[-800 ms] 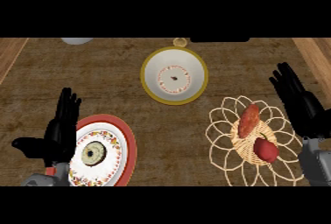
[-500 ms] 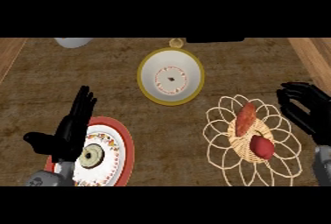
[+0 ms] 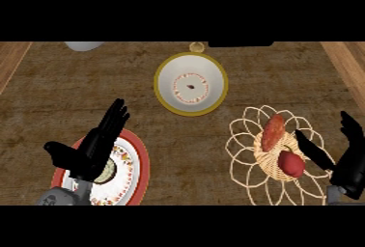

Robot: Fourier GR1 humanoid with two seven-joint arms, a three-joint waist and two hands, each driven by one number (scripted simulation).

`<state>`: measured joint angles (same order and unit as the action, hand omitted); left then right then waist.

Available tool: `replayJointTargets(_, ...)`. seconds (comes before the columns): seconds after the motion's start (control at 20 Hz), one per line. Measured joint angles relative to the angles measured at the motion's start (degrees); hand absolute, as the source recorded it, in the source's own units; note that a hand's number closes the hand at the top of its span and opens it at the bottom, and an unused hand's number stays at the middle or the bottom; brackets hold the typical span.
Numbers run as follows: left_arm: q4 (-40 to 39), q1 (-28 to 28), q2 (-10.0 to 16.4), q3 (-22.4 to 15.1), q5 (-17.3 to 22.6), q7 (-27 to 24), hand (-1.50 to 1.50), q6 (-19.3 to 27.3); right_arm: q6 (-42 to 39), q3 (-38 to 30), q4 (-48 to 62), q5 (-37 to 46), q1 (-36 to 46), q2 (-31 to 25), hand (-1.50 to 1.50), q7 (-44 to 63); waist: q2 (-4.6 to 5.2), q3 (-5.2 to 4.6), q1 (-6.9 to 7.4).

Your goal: Pick the sweet potato from the placemat and place it in the bowl

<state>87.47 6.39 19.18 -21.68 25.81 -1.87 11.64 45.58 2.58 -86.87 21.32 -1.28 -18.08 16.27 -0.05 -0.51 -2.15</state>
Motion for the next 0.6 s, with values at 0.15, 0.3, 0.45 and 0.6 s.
replayJointTargets(0.15, 0.1, 1.2, 0.4, 0.0, 0.3, 1.0, 0.0, -1.0, -0.6, 3.0, 0.8, 8.9, -0.8, -0.9, -1.5, 8.4, 0.14, -0.15, 1.01)
replayJointTargets(0.3, 0.6, 2.2, 0.1, -0.6, 0.3, 2.1, 0.0, -1.2, -4.2, 3.9, 2.2, 16.0, -0.6, -2.3, -1.5, 17.9, 0.21, -0.3, 1.74)
replayJointTargets(0.45, 0.2, 3.0, -0.1, -0.9, 0.2, 2.7, 0.0, -1.5, -10.5, 4.4, 2.2, 21.0, 1.5, -3.1, -1.5, 28.4, 0.23, -0.39, 2.26)
replayJointTargets(0.6, 0.2, 3.6, -0.1, -0.8, 0.5, 3.5, 0.0, -1.9, -18.2, 5.6, 1.3, 24.5, 5.0, -2.3, -1.5, 38.7, 0.13, -0.28, 2.86)
